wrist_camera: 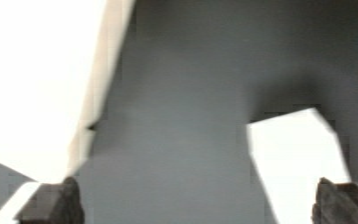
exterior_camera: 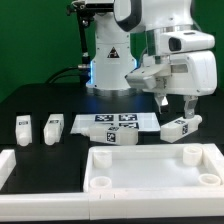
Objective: Assemble desk
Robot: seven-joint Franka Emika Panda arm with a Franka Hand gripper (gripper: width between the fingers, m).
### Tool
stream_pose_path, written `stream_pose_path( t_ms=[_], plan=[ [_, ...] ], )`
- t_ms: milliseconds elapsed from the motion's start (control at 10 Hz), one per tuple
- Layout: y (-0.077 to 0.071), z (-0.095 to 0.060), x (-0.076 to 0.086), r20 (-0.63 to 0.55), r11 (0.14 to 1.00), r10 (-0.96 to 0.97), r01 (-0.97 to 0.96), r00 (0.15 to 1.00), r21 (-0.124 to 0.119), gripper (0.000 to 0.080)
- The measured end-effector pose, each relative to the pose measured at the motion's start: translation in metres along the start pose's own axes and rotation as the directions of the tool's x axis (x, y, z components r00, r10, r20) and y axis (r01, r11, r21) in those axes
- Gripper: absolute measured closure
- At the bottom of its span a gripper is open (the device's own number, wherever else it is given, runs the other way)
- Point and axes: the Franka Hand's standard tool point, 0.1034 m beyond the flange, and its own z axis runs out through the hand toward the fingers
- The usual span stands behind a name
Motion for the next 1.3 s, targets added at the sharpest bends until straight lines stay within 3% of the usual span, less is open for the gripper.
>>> stream_pose_path(
  t_ms=[100, 500, 700, 900, 1300],
  plan=[
    [-0.002, 0.007, 0.0, -0.007, 0.996, 0.084, -0.084, 0.996, 0.003, 0.0151],
    [-0.002, 0.007, -0.001, -0.005, 0.937, 0.35, -0.35, 0.937, 0.007, 0.0151],
    [0.005, 0.002, -0.008, 0.004, 0.758, 0.653, -0.653, 0.758, 0.008, 0.0151],
    [0.006, 0.004, 0.008, 0.011, 0.465, 0.885, -0.885, 0.465, 0.023, 0.0151],
    [0.006, 0.004, 0.009, 0.014, 0.268, 0.963, -0.963, 0.269, 0.027, 0.0151]
  ],
)
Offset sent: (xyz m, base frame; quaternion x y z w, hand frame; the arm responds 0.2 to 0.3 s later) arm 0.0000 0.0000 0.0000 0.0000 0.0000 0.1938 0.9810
